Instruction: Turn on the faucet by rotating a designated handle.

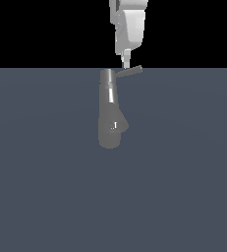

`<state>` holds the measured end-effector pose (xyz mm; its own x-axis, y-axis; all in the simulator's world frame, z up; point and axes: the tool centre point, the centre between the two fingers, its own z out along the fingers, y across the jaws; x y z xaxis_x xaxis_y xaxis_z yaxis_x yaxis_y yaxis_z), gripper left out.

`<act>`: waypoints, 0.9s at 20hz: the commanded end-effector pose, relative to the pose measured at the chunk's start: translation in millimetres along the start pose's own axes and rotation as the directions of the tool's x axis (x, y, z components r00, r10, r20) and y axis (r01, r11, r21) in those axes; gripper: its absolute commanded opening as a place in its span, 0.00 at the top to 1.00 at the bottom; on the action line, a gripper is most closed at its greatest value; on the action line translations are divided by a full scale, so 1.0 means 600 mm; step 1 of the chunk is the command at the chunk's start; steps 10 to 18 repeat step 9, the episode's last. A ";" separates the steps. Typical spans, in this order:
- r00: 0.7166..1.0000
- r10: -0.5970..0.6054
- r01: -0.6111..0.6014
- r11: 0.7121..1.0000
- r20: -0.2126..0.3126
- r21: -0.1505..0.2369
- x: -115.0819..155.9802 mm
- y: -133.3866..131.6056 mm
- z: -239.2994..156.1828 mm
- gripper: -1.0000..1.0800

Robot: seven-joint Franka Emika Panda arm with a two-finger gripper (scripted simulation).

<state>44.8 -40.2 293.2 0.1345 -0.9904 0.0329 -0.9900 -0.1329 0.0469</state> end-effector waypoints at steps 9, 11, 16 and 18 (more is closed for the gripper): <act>0.999 0.040 -0.040 0.999 -0.003 -0.017 0.084 -0.024 0.035 1.00; 0.999 0.040 -0.040 0.999 -0.003 -0.017 0.084 -0.024 0.035 1.00; 0.999 0.040 -0.040 0.999 -0.003 -0.017 0.084 -0.024 0.035 1.00; 0.999 0.040 -0.040 0.999 -0.003 -0.017 0.084 -0.024 0.035 1.00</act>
